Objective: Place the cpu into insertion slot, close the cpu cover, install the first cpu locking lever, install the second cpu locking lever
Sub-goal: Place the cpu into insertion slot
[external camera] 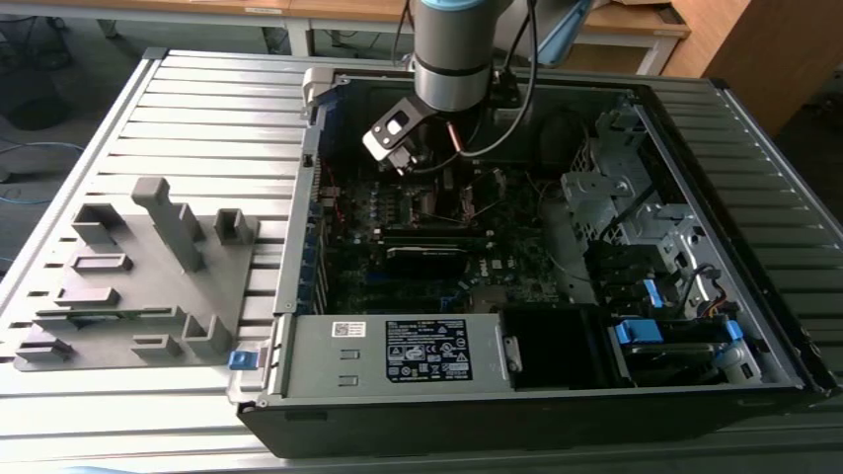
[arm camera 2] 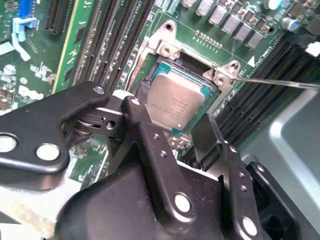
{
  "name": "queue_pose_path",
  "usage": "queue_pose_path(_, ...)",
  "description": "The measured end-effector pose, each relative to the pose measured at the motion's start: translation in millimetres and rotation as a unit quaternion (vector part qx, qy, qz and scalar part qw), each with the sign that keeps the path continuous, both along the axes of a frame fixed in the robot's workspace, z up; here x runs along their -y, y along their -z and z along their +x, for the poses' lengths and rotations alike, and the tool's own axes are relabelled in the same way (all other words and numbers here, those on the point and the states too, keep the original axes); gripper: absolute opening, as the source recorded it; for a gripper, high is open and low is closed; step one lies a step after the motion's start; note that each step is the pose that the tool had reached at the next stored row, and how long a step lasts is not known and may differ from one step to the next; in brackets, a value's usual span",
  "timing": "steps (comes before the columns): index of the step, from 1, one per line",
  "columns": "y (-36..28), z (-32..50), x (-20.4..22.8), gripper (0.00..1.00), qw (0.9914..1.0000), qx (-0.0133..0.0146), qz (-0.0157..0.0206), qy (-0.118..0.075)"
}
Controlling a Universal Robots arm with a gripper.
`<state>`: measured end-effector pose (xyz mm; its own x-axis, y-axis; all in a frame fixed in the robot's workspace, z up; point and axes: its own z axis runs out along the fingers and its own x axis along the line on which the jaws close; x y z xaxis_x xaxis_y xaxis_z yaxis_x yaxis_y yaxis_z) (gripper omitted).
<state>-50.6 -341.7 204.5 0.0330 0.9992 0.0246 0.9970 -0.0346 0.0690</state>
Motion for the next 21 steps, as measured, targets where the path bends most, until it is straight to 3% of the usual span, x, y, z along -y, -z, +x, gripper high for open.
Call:
queue_pose_path(4, -6.4, 0.0, 0.0, 0.61, 1.00000, 0.0000, -0.0001, 0.000)
queue_pose_path(15, -6.5, 0.0, 0.0, 0.61, 1.00000, 0.0000, -0.0001, 0.000)
queue_pose_path(21, -6.5, 0.0, 0.0, 0.41, 1.00000, 0.0000, -0.0002, 0.000)
